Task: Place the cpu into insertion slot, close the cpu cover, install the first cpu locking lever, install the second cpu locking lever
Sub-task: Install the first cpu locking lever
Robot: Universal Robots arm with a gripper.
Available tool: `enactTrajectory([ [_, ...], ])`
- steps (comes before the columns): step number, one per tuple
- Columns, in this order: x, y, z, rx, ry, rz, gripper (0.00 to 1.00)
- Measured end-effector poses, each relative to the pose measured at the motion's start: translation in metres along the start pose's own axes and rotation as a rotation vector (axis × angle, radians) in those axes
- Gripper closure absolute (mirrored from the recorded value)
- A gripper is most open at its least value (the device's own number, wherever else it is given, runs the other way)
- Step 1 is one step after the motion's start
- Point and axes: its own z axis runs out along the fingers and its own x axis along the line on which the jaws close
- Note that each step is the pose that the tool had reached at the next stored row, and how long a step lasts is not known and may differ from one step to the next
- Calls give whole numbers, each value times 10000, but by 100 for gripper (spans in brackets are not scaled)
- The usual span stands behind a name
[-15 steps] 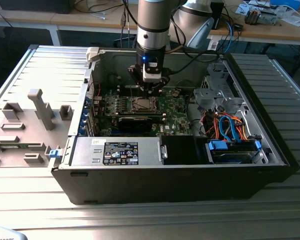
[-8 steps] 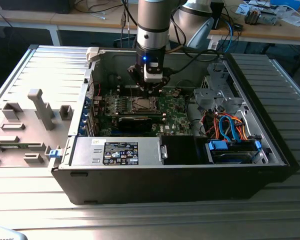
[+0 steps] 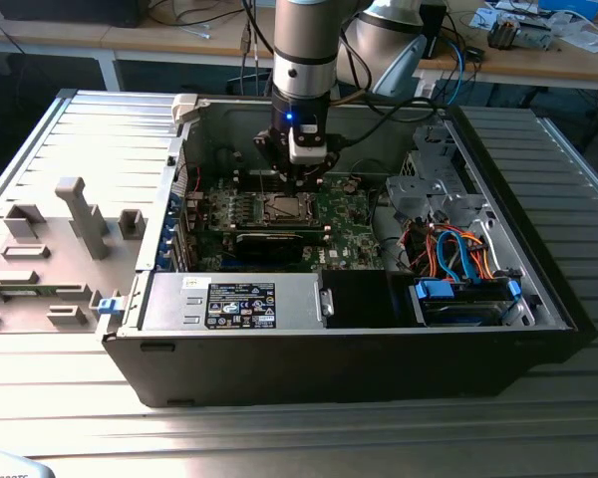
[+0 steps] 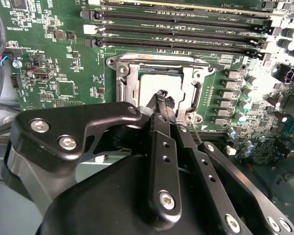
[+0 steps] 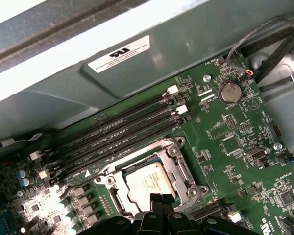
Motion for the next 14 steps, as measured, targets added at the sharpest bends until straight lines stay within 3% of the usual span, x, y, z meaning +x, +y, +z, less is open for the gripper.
enactTrajectory([
  [14,0,0,0,1,-12,-506,89],
])
